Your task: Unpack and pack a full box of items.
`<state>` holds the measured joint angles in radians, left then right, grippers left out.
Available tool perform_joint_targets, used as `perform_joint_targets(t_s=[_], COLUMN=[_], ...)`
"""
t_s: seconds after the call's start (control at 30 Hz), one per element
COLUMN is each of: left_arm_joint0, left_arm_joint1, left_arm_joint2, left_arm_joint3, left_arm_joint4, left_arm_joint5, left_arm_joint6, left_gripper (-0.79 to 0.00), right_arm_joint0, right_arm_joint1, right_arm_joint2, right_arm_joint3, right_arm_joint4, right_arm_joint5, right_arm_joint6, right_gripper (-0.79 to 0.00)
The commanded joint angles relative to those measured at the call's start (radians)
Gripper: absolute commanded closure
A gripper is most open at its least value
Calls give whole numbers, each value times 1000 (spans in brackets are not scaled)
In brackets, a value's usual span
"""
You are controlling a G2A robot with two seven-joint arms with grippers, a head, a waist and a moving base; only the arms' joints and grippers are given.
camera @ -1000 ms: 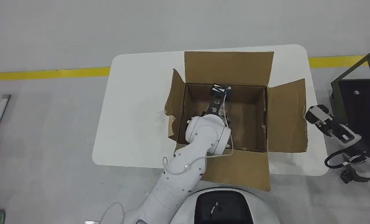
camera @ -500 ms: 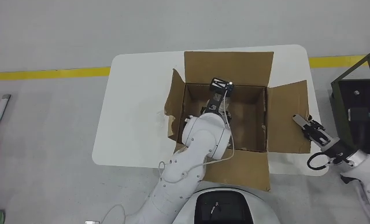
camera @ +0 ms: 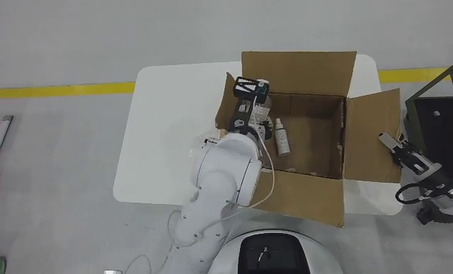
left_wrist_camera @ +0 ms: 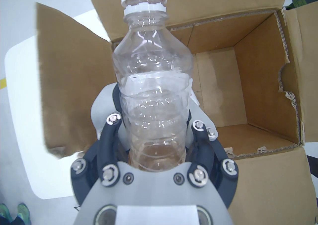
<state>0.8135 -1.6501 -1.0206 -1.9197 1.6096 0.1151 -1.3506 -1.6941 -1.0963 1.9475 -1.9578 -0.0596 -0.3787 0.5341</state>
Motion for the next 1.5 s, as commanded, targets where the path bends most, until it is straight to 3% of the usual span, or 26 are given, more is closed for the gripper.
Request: perform_joint_targets(t_s=[0.0,0.23,0.27,0.3,0.33,0.37,0.6,0.9,0.93,0.97,1.07,1.1,1.13,1.47], left_arm_joint0=[4,23,27,33,38,45,109,235,248,261,290,298,305,346], left_arm_joint1=[2,10,11,12,14,15,24,34,35,35,36,36,36,38], left_arm_joint2=[-20,-87,-99,-111,-122,-136,-216,-249,-248,-244,-232,-228,-223,-206], left_arm_joint3=[-57,-205,-224,-237,-252,-266,-305,-225,-207,-186,-129,-108,-83,56], left_arm_joint4=[4,69,78,88,101,109,162,177,175,173,167,167,171,172], left_arm_joint5=[-15,-69,-70,-76,-80,-81,-117,-171,-170,-175,-174,-172,-176,-152], left_arm_joint6=[-20,-78,-83,-90,-94,-97,-108,-86,-80,-79,-64,-59,-56,7], left_gripper=[0,0,0,0,0,0,0,0,0,0,0,0,0,0], right_arm_joint0=[3,16,17,18,18,19,11,-21,-25,-30,-46,-49,-52,-61], right_arm_joint1=[2,8,8,9,9,9,6,-3,-4,-4,-7,-8,-8,-14], right_arm_joint2=[12,31,32,32,32,32,57,123,128,131,136,134,130,65], right_arm_joint3=[5,37,38,39,39,39,25,-82,-98,-116,-164,-175,-185,-178], right_arm_joint4=[7,17,17,17,17,17,15,-11,-14,-19,-49,-59,-65,-119], right_arm_joint5=[-10,-36,-36,-38,-39,-40,-50,-95,-100,-104,-110,-112,-115,-113], right_arm_joint6=[12,44,45,45,44,41,-47,-181,-190,-197,-209,-212,-213,-221], right_gripper=[0,0,-46,-339,-739,-785,-785,-773,-662,-391,-160,-135,-18,0])
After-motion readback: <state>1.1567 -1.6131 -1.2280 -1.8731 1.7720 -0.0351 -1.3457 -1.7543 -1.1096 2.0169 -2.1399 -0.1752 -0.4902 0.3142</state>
